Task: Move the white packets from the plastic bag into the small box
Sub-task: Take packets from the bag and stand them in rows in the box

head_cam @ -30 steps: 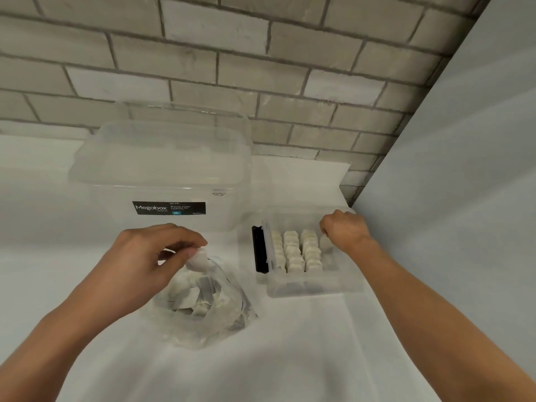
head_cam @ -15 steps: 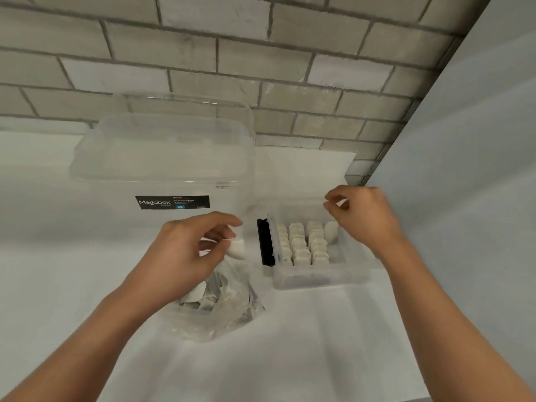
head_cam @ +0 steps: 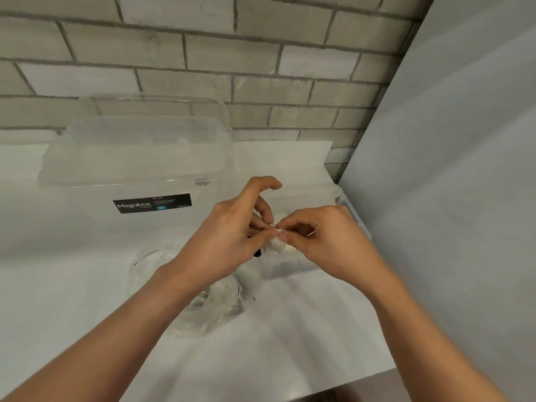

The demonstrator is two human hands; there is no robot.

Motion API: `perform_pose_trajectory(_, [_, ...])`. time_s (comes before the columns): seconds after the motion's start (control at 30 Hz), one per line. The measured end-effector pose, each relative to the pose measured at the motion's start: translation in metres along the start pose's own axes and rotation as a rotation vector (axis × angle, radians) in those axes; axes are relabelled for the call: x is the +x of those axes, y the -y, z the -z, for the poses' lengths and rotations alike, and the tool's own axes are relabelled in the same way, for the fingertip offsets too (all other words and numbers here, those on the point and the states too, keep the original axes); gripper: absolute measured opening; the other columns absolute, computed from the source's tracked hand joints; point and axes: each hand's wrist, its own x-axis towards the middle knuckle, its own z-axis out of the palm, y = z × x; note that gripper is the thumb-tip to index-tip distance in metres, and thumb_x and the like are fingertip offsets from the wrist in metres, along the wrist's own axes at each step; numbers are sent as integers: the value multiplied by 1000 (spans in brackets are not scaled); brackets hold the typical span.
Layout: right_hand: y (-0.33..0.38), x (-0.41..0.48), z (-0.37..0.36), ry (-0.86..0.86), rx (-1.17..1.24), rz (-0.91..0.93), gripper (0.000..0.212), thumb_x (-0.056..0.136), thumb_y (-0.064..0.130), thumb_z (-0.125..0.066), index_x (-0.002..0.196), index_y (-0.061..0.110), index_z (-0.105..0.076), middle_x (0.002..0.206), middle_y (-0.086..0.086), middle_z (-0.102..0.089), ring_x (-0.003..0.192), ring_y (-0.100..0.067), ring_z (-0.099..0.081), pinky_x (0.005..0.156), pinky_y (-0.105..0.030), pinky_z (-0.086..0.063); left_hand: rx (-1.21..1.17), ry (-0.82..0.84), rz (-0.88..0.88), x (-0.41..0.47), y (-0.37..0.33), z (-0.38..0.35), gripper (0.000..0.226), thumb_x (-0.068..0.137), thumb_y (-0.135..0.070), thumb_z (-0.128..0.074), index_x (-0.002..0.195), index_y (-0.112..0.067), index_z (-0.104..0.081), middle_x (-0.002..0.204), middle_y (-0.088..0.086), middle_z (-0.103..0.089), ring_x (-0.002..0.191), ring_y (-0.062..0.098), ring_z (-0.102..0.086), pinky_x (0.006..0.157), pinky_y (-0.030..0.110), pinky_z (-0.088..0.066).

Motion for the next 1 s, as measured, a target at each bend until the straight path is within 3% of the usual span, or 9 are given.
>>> perform_pose_trajectory(0.1, [-8, 4, 5, -37, -130, 9, 11, 91, 24, -72, 95, 31, -79, 87, 14, -75, 79, -4, -68, 77, -28, -56, 6, -13, 13, 7, 3, -12, 53, 87, -15, -75, 126, -33, -44, 97, -5, -57, 89, 5, -67, 74, 26, -59])
perform_pose_trajectory(0.2, [-30, 22, 15, -179, -208, 13, 13, 88, 16, -73, 94, 24, -80, 93, 8, -75, 78, -12, -69, 78, -36, -57, 222, -23, -43, 11, 20, -18, 36, 88, -32, -73, 119, -27, -57, 105, -11, -56, 96, 3, -60, 79, 30, -56])
perform_pose_trajectory(0.3, [-69, 53, 22, -213, -279, -113, 13, 91, 15, -70, 98, 20, -79, 94, 3, -77, 86, -20, -70, 83, -39, -57, 426, 104, -19, 5, 32, -22, 32, 88, -49, -67, 117, -35, -64, 107, -17, -58, 98, 7, -60, 79, 35, -54])
perform_pose_trajectory(0.4, [-109, 80, 14, -139, -393, -212, 14, 93, 15, -66, 100, 18, -78, 97, -5, -77, 94, -29, -68, 85, -40, -56, 581, 213, 11, -2, 41, -27, 27, 92, -53, -60, 113, -38, -67, 106, -18, -60, 100, 7, -58, 74, 31, -51])
perform_pose_trajectory(0.6, [-139, 98, -14, 95, -542, -279, 20, 89, 8, -62, 89, 24, -75, 98, -6, -72, 88, -30, -67, 79, -37, -58, 598, 170, 70, -6, 53, -30, 17, 95, -46, -59, 104, -38, -71, 95, -17, -65, 91, 8, -62, 67, 27, -47])
perform_pose_trajectory(0.7, [-141, 102, -25, 192, -647, -285, 21, 91, 6, -59, 99, 18, -74, 106, -7, -68, 92, -30, -66, 74, -31, -52, 606, 169, 75, -6, 54, -31, 19, 95, -48, -58, 104, -38, -71, 96, -17, -66, 94, 8, -61, 68, 28, -47])
perform_pose_trajectory(0.8, [-142, 107, -32, 215, -738, -307, 24, 94, 3, -55, 112, 10, -68, 114, -12, -65, 101, -31, -66, 81, -33, -51, 615, 177, 98, -4, 52, -32, 20, 96, -46, -57, 105, -37, -71, 99, -17, -68, 97, 9, -60, 70, 28, -48])
perform_pose_trajectory(1.0, [-139, 113, -38, 233, -891, -294, 24, 94, -3, -50, 114, 2, -63, 115, -16, -66, 105, -31, -67, 88, -37, -52, 619, 179, 111, -3, 51, -34, 21, 97, -46, -55, 107, -36, -71, 101, -15, -69, 98, 10, -59, 72, 27, -48])
